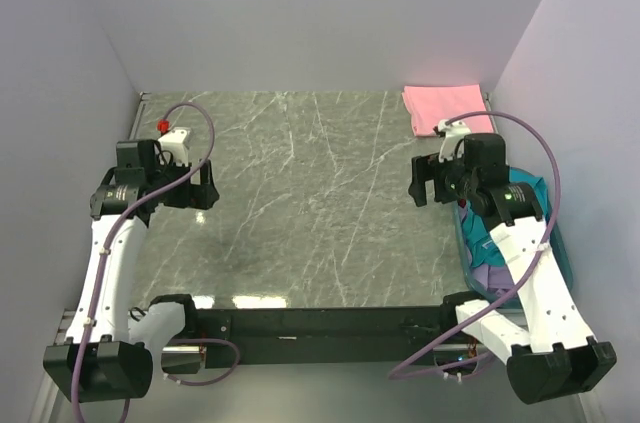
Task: Fold and stack the t-shirts
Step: Grab the tshirt from the pile
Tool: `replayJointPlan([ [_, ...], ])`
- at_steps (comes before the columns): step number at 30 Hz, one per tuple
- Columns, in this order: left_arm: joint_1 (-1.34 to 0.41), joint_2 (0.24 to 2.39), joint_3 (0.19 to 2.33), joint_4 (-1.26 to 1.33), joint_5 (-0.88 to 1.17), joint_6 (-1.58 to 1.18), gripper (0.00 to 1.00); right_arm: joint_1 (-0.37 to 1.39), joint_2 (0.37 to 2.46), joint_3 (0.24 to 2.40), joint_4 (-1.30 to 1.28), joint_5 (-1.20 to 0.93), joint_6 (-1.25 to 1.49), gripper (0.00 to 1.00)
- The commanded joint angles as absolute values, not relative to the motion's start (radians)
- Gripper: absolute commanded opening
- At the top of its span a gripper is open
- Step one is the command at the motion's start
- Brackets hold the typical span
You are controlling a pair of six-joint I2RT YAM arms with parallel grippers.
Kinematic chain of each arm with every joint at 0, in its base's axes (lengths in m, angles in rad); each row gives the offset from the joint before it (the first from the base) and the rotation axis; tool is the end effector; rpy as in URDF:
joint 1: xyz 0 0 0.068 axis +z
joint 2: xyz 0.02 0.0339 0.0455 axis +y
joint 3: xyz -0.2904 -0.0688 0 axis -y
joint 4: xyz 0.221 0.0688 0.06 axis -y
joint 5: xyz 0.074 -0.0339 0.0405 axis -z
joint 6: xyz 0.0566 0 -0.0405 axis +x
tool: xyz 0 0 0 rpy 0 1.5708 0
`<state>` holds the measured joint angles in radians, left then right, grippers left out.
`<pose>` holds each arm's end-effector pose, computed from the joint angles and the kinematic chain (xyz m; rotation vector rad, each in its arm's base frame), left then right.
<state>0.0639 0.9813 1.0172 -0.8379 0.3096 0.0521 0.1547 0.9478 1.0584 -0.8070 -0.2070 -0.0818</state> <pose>0.1670 -0.0066 0.3308 0.1340 2.3417 -0.3098 0.1591 0.0366 0.3504 -0.3758 2.2325 0.2732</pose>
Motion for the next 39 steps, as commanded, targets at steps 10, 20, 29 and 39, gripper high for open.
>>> replayJointPlan([
  [10,0.063,1.083,1.209,-1.014,0.459,0.166,0.99,-0.118,1.095,1.27,-0.968,-0.009,-0.294,0.97],
  [20,0.061,1.1,1.267,-1.055,0.448,0.184,0.99,-0.523,1.334,1.213,-0.864,-0.098,-0.474,0.97],
  [29,0.061,1.069,1.262,-1.062,0.42,0.18,0.99,-0.607,1.445,1.135,-0.805,-0.132,-0.495,0.92],
  [39,0.061,1.054,1.267,-1.055,0.382,0.173,0.99,-0.644,1.407,1.262,-0.977,-0.267,-0.532,0.01],
])
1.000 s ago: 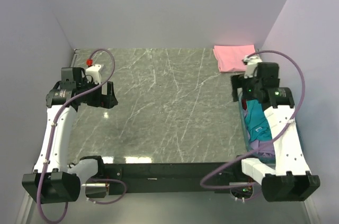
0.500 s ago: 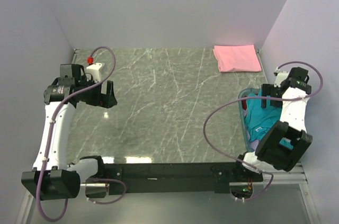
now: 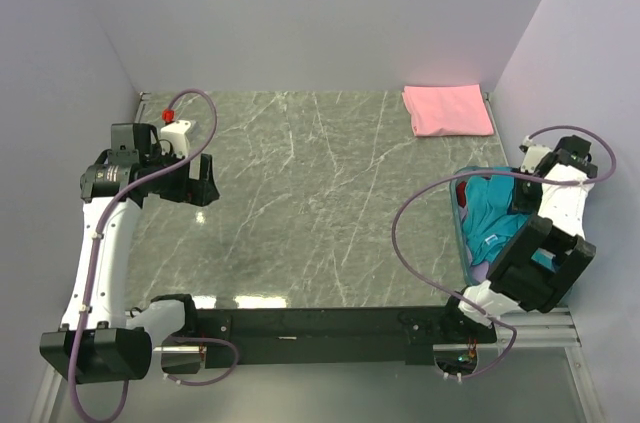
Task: Fold and stack the t-shirts
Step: Grab the tshirt from the pile, then move the tshirt to the center of the board
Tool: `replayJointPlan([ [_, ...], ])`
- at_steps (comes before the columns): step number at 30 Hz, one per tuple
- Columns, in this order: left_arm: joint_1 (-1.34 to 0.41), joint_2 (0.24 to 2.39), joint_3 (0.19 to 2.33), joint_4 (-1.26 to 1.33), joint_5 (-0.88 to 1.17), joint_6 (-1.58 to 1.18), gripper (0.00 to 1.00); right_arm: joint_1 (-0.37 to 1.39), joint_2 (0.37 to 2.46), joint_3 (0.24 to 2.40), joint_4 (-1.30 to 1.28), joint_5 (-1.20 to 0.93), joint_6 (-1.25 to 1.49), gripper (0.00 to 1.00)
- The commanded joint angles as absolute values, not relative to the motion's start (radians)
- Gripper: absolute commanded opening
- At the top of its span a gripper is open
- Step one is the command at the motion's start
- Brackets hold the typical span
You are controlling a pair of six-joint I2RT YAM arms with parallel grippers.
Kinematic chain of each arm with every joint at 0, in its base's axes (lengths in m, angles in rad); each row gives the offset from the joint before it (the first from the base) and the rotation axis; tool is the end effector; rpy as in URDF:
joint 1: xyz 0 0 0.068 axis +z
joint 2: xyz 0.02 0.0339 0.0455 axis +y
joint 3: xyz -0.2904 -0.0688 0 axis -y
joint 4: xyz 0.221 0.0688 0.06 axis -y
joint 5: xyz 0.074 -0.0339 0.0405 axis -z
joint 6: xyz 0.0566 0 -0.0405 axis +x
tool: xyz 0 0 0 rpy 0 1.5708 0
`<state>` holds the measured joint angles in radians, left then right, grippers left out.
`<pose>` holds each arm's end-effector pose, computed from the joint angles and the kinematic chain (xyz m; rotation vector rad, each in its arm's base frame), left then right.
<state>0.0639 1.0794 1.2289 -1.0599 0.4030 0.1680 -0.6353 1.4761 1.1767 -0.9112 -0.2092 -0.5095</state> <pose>0.1710 -0.0113 0.3622 0.2945 2.4033 -0.3943 0.2219 -0.1490 0.2737 0.1194 2.7251 -0.0283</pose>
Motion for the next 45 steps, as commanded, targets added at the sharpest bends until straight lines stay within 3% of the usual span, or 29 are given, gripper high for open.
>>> replayJointPlan([
  [1,0.061,1.052,1.266,-1.055,0.379,0.172,0.99,-0.644,1.376,1.284,-1.02,-0.279,-0.537,0.0],
  [13,0.061,1.065,1.276,-1.032,0.411,0.192,0.99,-0.522,1.341,1.713,-1.239,-0.383,-0.471,0.0],
  [20,0.067,1.081,1.304,-0.986,0.448,0.138,0.99,-0.168,1.37,2.021,-1.21,-0.405,-0.309,0.0],
  [25,0.075,1.114,1.376,-0.982,0.495,0.081,0.99,0.115,1.477,2.088,-1.148,-0.425,-0.221,0.0],
  [26,0.075,1.12,1.406,-0.983,0.499,0.072,0.99,0.156,1.488,2.039,-1.144,-0.429,-0.228,0.05],
  [27,0.075,1.132,1.42,-0.985,0.508,0.071,0.99,0.202,1.499,2.01,-1.126,-0.446,-0.227,0.46],
  [28,0.075,1.137,1.437,-0.986,0.511,0.071,0.99,0.243,1.518,1.94,-1.111,-0.472,-0.198,0.76],
  [29,0.075,1.143,1.44,-0.985,0.518,0.08,0.99,0.253,1.529,1.909,-1.095,-0.498,-0.184,0.92],
  [33,0.074,1.151,1.408,-1.006,0.601,0.193,1.0,0.261,1.58,1.786,-1.039,-0.526,-0.173,0.93],
  [38,0.017,1.091,1.205,-0.947,0.621,0.366,0.99,0.259,1.56,1.519,-0.97,-0.43,-0.201,0.94],
  [41,-0.122,1.048,1.074,-0.846,0.575,0.414,0.94,0.253,1.545,1.37,-0.925,-0.419,-0.218,0.89],
  [45,-0.372,1.006,0.925,-0.685,0.5,0.44,0.84,0.253,1.532,1.241,-0.871,-0.376,-0.291,0.75],
])
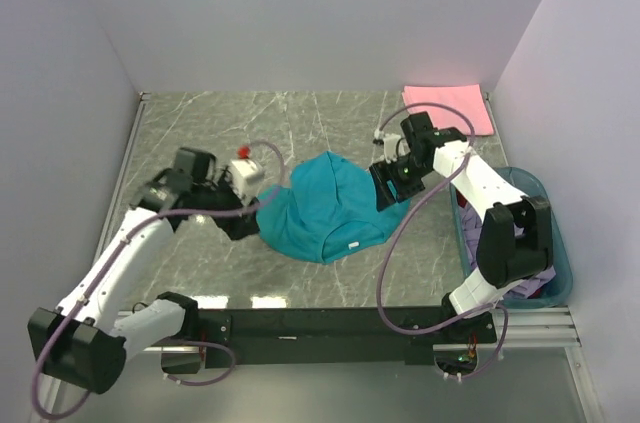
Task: Fold and stack the t-shirts
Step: Move the tshirt to the center of the board, then flatten the tshirt out
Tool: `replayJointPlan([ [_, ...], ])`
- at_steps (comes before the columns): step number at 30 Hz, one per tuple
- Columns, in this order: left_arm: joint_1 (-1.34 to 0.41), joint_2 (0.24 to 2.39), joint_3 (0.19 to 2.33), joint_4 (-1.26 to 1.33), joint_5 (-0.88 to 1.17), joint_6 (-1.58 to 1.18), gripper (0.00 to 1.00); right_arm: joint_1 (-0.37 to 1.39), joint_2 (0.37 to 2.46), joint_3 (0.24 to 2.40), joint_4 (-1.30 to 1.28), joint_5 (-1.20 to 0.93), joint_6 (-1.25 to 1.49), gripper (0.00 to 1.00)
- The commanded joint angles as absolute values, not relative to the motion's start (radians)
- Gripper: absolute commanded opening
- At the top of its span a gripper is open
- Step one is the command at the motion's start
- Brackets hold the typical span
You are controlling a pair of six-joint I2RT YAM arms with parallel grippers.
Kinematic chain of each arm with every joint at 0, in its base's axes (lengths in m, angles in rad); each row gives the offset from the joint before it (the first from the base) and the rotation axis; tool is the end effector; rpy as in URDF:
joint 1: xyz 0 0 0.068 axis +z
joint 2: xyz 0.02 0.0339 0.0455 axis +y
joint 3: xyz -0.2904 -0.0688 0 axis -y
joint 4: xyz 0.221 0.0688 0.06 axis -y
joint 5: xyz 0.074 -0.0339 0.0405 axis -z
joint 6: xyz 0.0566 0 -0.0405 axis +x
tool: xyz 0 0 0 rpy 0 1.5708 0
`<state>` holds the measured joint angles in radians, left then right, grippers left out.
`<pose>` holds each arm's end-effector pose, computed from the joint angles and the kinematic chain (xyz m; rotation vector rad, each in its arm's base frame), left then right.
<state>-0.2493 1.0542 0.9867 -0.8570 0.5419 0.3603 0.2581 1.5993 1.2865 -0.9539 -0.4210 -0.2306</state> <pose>0.1623 -0.0714 0.3132 0.9339 2.2241 -0.6215 0.2790 0.0976 0.2730 -0.7621 2.6797 0.6008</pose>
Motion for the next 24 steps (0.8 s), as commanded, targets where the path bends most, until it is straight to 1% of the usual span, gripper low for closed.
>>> replayJointPlan([
  [1,-0.409,1.012,0.884,-0.657,0.485,0.442,0.79,0.253,1.534,1.224,-0.864,-0.356,-0.302,0.72],
  [2,-0.441,1.023,0.871,-0.644,0.476,0.462,0.77,0.252,1.54,1.198,-0.856,-0.333,-0.31,0.69],
  [3,-0.507,1.058,0.861,-0.631,0.46,0.475,0.73,0.252,1.551,1.19,-0.854,-0.303,-0.327,0.63],
  [5,-0.57,1.116,0.841,-0.617,0.443,0.514,0.69,0.252,1.562,1.17,-0.854,-0.281,-0.345,0.56],
  [7,-0.646,1.15,0.819,-0.577,0.41,0.537,0.66,0.252,1.578,1.158,-0.841,-0.247,-0.356,0.55],
  [9,-0.704,1.195,0.805,-0.546,0.381,0.564,0.64,0.25,1.604,1.161,-0.836,-0.221,-0.367,0.51],
  [12,-0.759,1.247,0.769,-0.476,0.332,0.587,0.63,0.25,1.623,1.16,-0.828,-0.184,-0.4,0.5],
  [16,-0.765,1.314,0.736,-0.408,0.286,0.627,0.63,0.239,1.612,1.166,-0.857,-0.167,-0.5,0.55],
  [19,-0.765,1.361,0.704,-0.373,0.258,0.678,0.63,0.233,1.589,1.18,-0.888,-0.153,-0.589,0.64],
  [20,-0.765,1.376,0.693,-0.355,0.236,0.708,0.63,0.235,1.589,1.184,-0.896,-0.149,-0.604,0.69],
  [22,-0.765,1.391,0.667,-0.338,0.224,0.735,0.63,0.233,1.595,1.204,-0.917,-0.141,-0.649,0.72],
  [23,-0.762,1.41,0.658,-0.331,0.203,0.764,0.62,0.233,1.597,1.209,-0.922,-0.127,-0.664,0.73],
  [24,-0.753,1.419,0.652,-0.331,0.202,0.779,0.56,0.233,1.594,1.209,-0.92,-0.118,-0.695,0.73],
])
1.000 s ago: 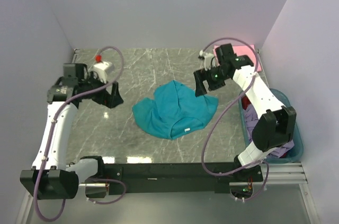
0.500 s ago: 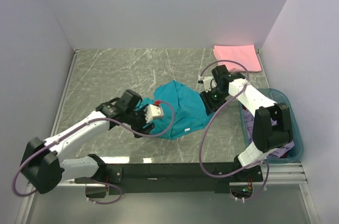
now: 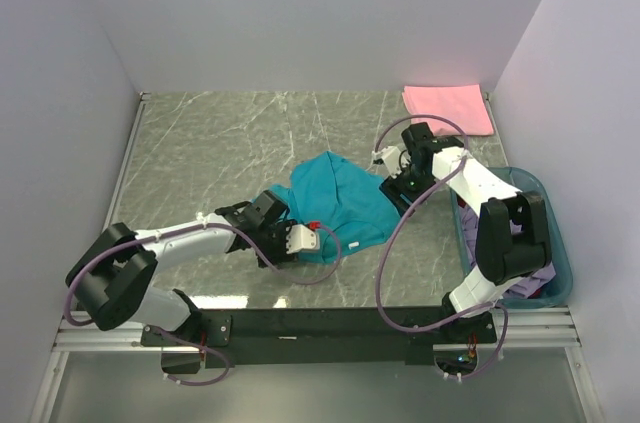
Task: Fold and stack the t-shirts
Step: Flatten the tshirt out
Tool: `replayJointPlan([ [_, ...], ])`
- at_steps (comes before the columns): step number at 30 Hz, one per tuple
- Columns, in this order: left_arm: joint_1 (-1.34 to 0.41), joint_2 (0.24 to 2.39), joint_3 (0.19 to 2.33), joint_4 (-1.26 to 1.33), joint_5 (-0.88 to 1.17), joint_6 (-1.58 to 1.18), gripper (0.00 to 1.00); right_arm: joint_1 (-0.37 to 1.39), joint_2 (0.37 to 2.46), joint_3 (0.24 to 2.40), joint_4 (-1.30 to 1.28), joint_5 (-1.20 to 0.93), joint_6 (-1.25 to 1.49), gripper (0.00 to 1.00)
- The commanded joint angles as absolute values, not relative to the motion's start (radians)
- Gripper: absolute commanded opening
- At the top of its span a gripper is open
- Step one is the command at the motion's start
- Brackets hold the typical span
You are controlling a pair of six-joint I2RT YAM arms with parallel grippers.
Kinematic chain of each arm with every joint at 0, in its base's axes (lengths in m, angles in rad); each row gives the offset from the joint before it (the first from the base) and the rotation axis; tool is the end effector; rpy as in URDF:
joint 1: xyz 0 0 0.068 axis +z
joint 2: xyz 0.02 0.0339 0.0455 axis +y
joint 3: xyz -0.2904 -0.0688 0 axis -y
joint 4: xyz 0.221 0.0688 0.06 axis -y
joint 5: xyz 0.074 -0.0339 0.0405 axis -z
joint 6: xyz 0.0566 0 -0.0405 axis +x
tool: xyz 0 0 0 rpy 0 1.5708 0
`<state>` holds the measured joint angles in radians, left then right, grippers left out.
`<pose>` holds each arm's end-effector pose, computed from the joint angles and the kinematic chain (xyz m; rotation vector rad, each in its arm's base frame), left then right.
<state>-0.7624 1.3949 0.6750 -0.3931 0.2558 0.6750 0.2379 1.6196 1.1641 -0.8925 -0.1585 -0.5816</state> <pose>0.1578 -0.1705 0.1833 1.8198 1.9587 -0.3705 0.2775 0.0765 0.2335 -1.1751 2.6410 0.1709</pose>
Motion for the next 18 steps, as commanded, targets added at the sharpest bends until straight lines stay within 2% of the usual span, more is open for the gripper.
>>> replayJointPlan([
  [1,-0.743,1.427,0.653,-0.343,0.21,0.81,0.52,0.232,1.586,1.204,-0.917,-0.112,-0.709,0.73],
  [5,-0.626,1.417,0.664,-0.417,0.255,0.883,0.37,0.224,1.526,1.18,-0.882,-0.133,-0.811,0.74],
  [6,-0.599,1.413,0.67,-0.431,0.264,0.902,0.3,0.224,1.511,1.177,-0.87,-0.153,-0.825,0.73],
  [9,-0.473,1.401,0.704,-0.509,0.293,0.979,0.18,0.227,1.506,1.192,-0.871,-0.202,-0.874,0.73],
  [12,-0.373,1.402,0.753,-0.597,0.349,1.014,0.14,0.245,1.511,1.18,-0.838,-0.25,-0.899,0.72],
  [18,-0.319,1.411,0.791,-0.672,0.429,0.986,0.13,0.391,1.434,1.045,-0.711,-0.264,-0.902,0.7],
])
